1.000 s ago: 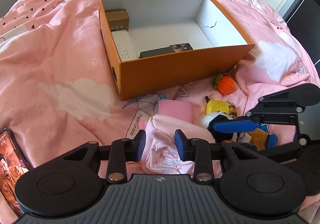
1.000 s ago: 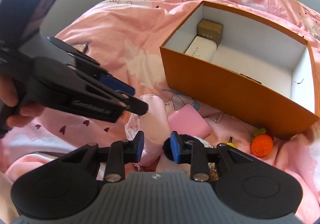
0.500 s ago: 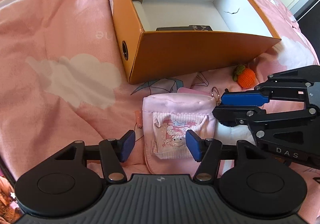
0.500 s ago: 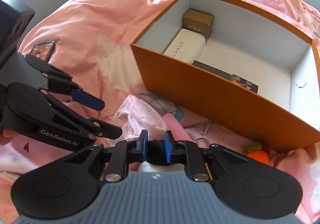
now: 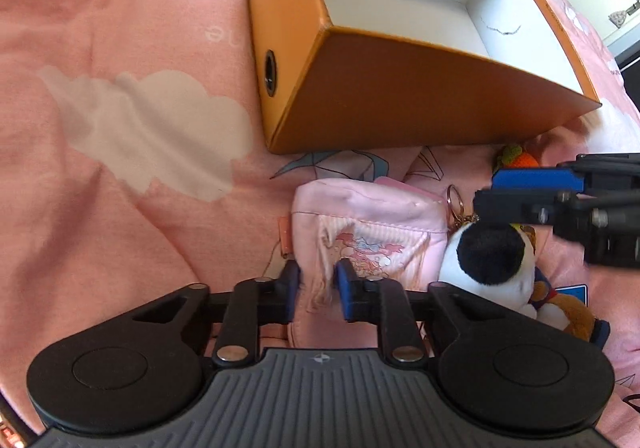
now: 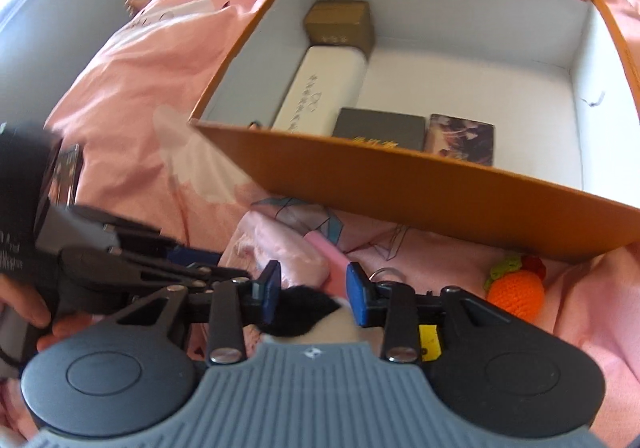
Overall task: Organize objects
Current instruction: 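Close the left tool on the pink pouch while the right grasps the pink wallet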
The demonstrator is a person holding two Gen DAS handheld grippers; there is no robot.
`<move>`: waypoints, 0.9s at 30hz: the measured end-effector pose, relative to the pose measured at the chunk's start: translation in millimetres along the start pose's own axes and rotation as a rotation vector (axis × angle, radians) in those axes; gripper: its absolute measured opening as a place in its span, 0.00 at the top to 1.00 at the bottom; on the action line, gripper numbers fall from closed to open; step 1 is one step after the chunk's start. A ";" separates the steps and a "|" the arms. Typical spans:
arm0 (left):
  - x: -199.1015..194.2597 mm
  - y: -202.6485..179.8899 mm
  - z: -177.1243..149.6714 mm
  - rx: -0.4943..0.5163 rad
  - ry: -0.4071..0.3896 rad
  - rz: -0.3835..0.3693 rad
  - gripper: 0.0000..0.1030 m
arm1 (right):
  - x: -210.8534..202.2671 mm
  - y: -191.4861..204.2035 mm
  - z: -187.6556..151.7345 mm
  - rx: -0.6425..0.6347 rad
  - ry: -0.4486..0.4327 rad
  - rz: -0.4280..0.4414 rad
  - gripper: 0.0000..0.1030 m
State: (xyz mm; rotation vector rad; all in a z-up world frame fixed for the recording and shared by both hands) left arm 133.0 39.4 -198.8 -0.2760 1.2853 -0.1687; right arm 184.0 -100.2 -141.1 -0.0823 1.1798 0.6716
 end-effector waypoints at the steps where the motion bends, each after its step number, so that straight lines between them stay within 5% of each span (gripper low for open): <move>1: -3.7 0.3 0.1 0.000 -0.012 0.004 0.81 | -1.4 -4.9 3.1 0.025 -0.007 -0.009 0.63; 7: -33.6 5.3 1.9 0.025 -0.104 0.118 0.83 | 11.3 -31.0 6.7 0.162 0.047 0.005 0.63; 12: -34.7 16.5 2.3 -0.019 -0.083 0.145 0.82 | 38.0 -41.8 -1.4 0.296 0.142 0.085 0.64; 17: -22.5 21.3 4.4 -0.083 -0.075 0.136 0.73 | 63.0 -52.9 -12.1 0.378 0.216 0.095 0.63; 22: -13.3 27.7 6.2 -0.129 -0.064 0.120 0.63 | 81.7 -54.0 -22.2 0.453 0.253 0.199 0.59; 27: -9.2 29.6 5.8 -0.161 -0.054 0.099 0.60 | 72.6 -44.3 -19.5 0.405 0.200 0.189 0.73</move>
Point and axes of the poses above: each gripper's, at about its wrist camera, not at the fingertips, and x roughly the way its jaws point, y to its left, z to its top, the point moved 6 cm from there along x, roughly the way its jaws point, and after that the axes turned 1 degree about -z, right-handed, at the moved point
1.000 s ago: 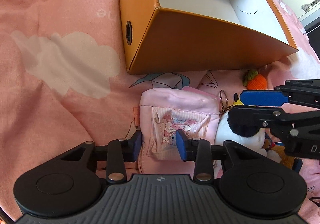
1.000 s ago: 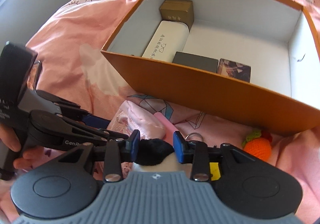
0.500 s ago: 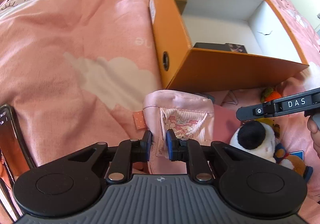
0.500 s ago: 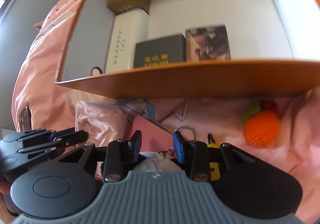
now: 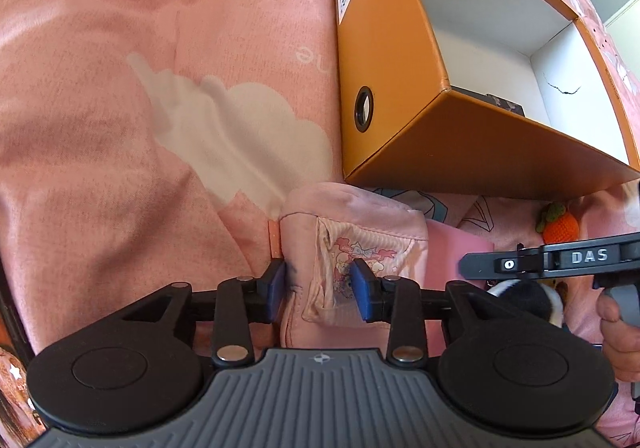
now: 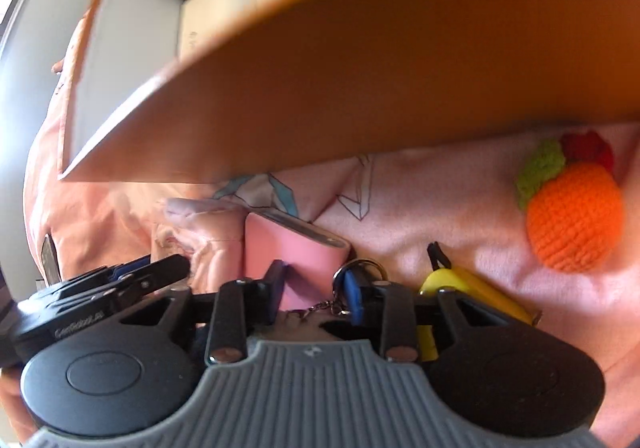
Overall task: Organize objects
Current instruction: 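Close the left tool on the pink pouch while the right grasps the pink wallet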
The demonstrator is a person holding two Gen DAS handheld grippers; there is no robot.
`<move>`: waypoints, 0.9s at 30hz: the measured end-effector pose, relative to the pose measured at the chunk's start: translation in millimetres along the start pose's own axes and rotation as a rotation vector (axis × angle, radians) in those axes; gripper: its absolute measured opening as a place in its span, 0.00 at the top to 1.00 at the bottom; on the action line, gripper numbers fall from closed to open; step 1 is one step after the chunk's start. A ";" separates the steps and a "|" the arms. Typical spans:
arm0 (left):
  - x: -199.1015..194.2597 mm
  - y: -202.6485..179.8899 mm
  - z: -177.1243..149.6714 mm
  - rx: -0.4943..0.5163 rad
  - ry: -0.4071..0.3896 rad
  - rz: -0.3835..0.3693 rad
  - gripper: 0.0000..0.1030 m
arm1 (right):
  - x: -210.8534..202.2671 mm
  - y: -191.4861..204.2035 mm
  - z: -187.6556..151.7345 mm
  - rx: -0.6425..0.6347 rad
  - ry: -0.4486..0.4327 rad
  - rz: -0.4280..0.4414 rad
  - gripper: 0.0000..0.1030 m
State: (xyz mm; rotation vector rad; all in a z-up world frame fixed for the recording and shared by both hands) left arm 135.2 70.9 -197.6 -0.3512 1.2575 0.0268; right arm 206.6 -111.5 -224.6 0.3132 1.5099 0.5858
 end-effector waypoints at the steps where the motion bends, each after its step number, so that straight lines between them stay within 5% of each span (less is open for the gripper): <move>1: 0.0 0.1 -0.3 -0.001 0.000 -0.002 0.60 | -4.5 3.5 -1.0 -0.013 -0.016 0.005 0.76; 9: 1.5 -0.6 -7.1 -0.006 0.031 -0.029 0.58 | -43.5 22.0 -9.1 -0.122 -0.135 -0.068 0.82; 17: -0.4 -2.7 -9.3 0.003 0.020 -0.020 0.58 | -47.7 4.1 4.3 -0.092 -0.085 -0.143 0.77; 27: 2.8 0.0 -8.4 0.004 0.027 -0.018 0.51 | -76.6 -10.6 14.5 -0.113 -0.126 -0.128 0.71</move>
Point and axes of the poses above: each gripper's, at about its wrist camera, not at the fingertips, and x roughly the way its jaws point, y to its left, z to its top, the point moved 6 cm from there along x, roughly the way its jaws point, and after that the axes turned 1 degree about -z, right-handed, at the moved point
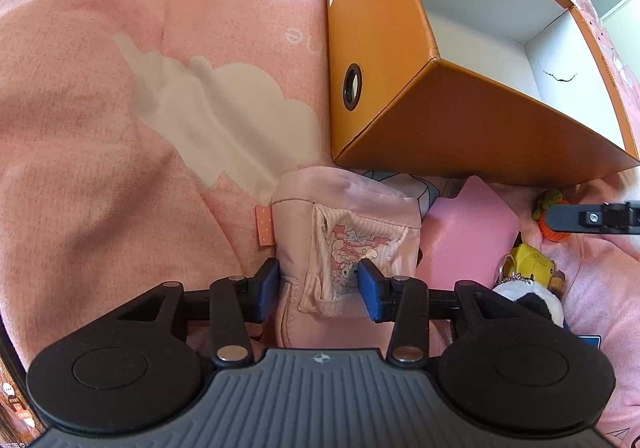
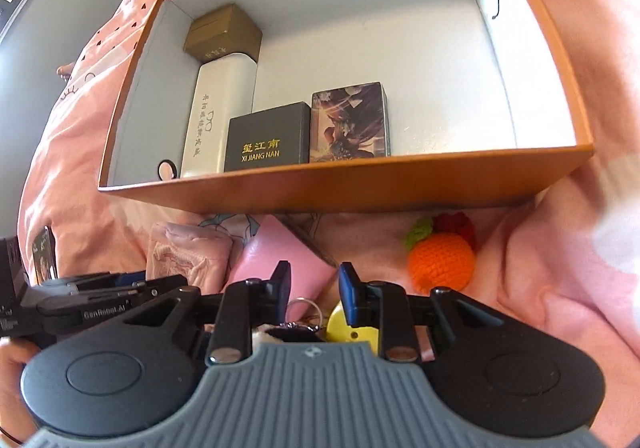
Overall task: Organize objects
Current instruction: 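Close the left tool on the pink pouch while the right grasps the pink wallet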
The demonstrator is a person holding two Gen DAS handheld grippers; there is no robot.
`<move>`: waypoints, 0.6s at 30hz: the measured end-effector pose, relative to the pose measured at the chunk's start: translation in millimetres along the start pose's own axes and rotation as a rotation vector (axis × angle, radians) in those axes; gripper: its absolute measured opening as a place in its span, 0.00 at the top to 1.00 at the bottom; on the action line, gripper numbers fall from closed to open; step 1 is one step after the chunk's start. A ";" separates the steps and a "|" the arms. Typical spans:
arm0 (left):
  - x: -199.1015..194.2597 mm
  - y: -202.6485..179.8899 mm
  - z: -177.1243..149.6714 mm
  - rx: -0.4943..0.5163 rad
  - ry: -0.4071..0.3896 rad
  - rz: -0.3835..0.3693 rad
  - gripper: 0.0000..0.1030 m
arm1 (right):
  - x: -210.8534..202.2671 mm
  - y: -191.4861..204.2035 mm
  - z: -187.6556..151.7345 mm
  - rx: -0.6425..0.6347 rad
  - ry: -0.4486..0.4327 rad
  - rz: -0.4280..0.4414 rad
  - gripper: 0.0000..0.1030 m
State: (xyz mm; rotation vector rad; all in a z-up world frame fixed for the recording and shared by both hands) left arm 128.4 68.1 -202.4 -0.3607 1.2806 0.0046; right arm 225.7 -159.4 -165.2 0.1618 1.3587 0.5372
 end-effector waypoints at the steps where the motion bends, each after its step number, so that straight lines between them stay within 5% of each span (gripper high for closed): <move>1: 0.0 0.6 -0.3 -0.001 0.001 0.001 0.50 | 7.4 -1.2 2.4 0.018 0.010 0.018 0.69; 8: 1.1 4.5 -0.6 -0.014 0.012 0.002 0.47 | 46.2 -9.7 -8.9 0.126 0.095 0.052 0.66; 14: 0.7 3.5 0.5 -0.021 0.020 0.005 0.46 | 67.5 -4.8 -15.5 0.156 0.119 0.096 0.50; 18: 1.2 0.0 0.3 -0.016 0.014 0.007 0.52 | 61.4 3.0 -16.4 0.116 0.086 0.081 0.59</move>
Point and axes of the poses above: each gripper's, at about its wrist camera, not at the fingertips, and x roughly the way its jaws point, y to its left, z to its top, the point moved 6 cm from there along x, roughly the way its jaws point, and after that the axes turned 1 degree about -z, right-handed, at the moved point
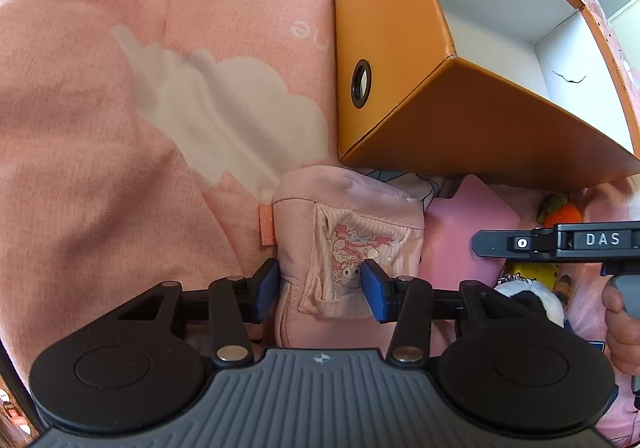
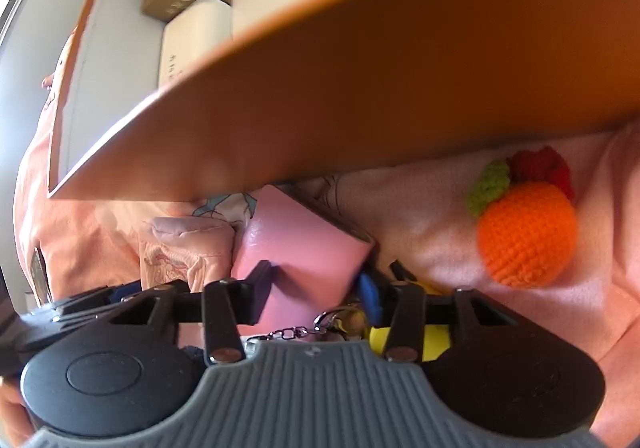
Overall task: Organize objects
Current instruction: 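Close the left tool on the pink pouch while the right grasps the pink wallet, then lift the pink pouch over the orange box with the left tool while the right carries the wallet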
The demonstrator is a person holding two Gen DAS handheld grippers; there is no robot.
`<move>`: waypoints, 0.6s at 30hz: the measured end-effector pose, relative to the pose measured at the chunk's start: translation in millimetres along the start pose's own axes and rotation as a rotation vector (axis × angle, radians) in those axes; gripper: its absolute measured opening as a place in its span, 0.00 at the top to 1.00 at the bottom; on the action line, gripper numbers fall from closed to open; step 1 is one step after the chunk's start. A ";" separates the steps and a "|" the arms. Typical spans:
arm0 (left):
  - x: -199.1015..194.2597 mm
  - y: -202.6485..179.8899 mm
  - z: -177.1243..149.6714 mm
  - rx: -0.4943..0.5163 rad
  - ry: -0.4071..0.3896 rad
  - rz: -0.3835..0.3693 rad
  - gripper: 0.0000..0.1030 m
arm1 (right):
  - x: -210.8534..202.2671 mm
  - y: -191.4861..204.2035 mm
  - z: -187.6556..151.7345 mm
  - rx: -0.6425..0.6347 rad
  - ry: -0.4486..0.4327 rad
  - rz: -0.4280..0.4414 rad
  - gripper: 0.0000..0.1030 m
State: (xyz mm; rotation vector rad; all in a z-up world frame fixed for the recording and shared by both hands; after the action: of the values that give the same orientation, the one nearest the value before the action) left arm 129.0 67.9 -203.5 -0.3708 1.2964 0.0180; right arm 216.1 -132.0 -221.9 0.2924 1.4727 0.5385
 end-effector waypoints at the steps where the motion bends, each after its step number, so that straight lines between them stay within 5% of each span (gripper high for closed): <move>1: -0.9 -0.4 0.7 -0.001 -0.005 -0.001 0.52 | -4.6 2.5 -1.0 -0.015 -0.013 -0.004 0.65; 7: -9.4 -0.6 -0.3 0.014 -0.029 0.003 0.65 | -35.2 39.8 -12.2 -0.143 -0.106 0.032 0.81; 10: -13.3 -1.2 -1.6 0.022 -0.039 0.006 0.70 | -33.8 55.7 -14.9 -0.178 -0.121 0.049 0.80; 18: -36.6 -4.2 -12.1 0.041 -0.135 -0.017 0.78 | -25.8 70.4 -24.8 -0.240 -0.171 -0.071 0.79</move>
State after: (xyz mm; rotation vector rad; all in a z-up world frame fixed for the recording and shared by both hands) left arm 108.4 67.6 -170.7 -0.3402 1.1587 0.0017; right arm 179.8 -88.8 -166.7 0.0946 1.2348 0.6113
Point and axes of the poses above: each gripper's, at about its wrist camera, not at the fingertips, and x roughly the way its jaws point, y to its left, z to its top, the point moved 6 cm from there along x, roughly the way its jaws point, and after that the axes turned 1 degree about -z, right-handed, at the moved point
